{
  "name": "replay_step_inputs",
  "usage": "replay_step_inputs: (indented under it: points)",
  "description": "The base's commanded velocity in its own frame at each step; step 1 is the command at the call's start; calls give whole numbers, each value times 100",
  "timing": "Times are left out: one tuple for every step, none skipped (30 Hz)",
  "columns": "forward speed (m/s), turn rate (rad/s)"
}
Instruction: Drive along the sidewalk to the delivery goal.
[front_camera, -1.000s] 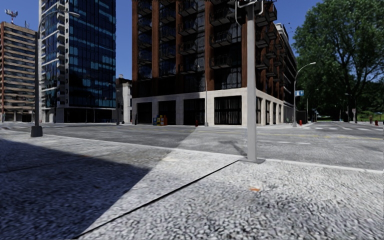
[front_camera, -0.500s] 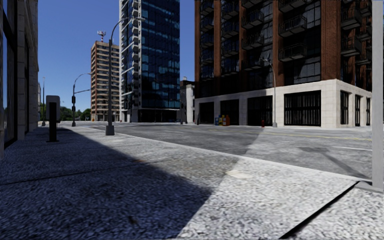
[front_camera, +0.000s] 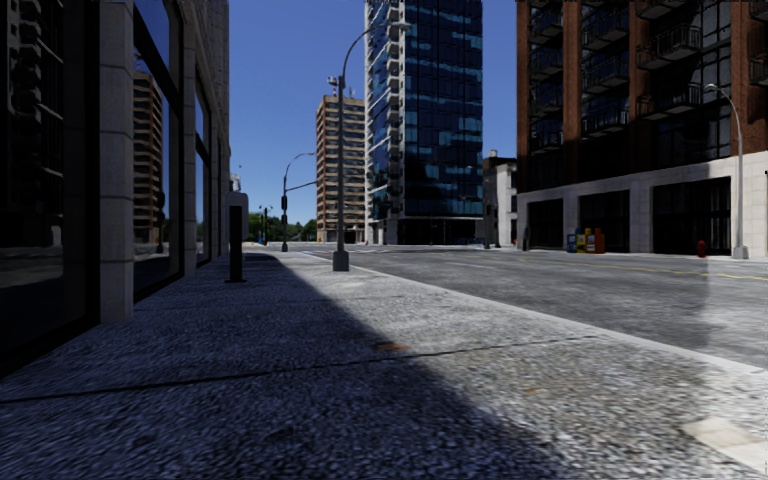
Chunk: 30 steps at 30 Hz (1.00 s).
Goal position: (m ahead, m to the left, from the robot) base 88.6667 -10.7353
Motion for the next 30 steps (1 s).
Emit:
replay_step_inputs:
  points:
    - [200,68]
    - [200,68]
    - [200,66]
    - [200,53]
    - [200,0]
    - [200,0]
    - [200,0]
    - [200,0]
    - [200,0]
    - [200,0]
    - [200,0]
    - [200,0]
    - [200,0]
    - [200,0]
    - [200,0]
    - [200,0]
    - [200,0]
    - [200,0]
    - [200,0]
    - [200,0]
    - [200,0]
    - [200,0]
    - [200,0]
    - [200,0]
    - [200,0]
    - [200,0]
    - [200,0]
    - [200,0]
    - [200,0]
    - [200,0]
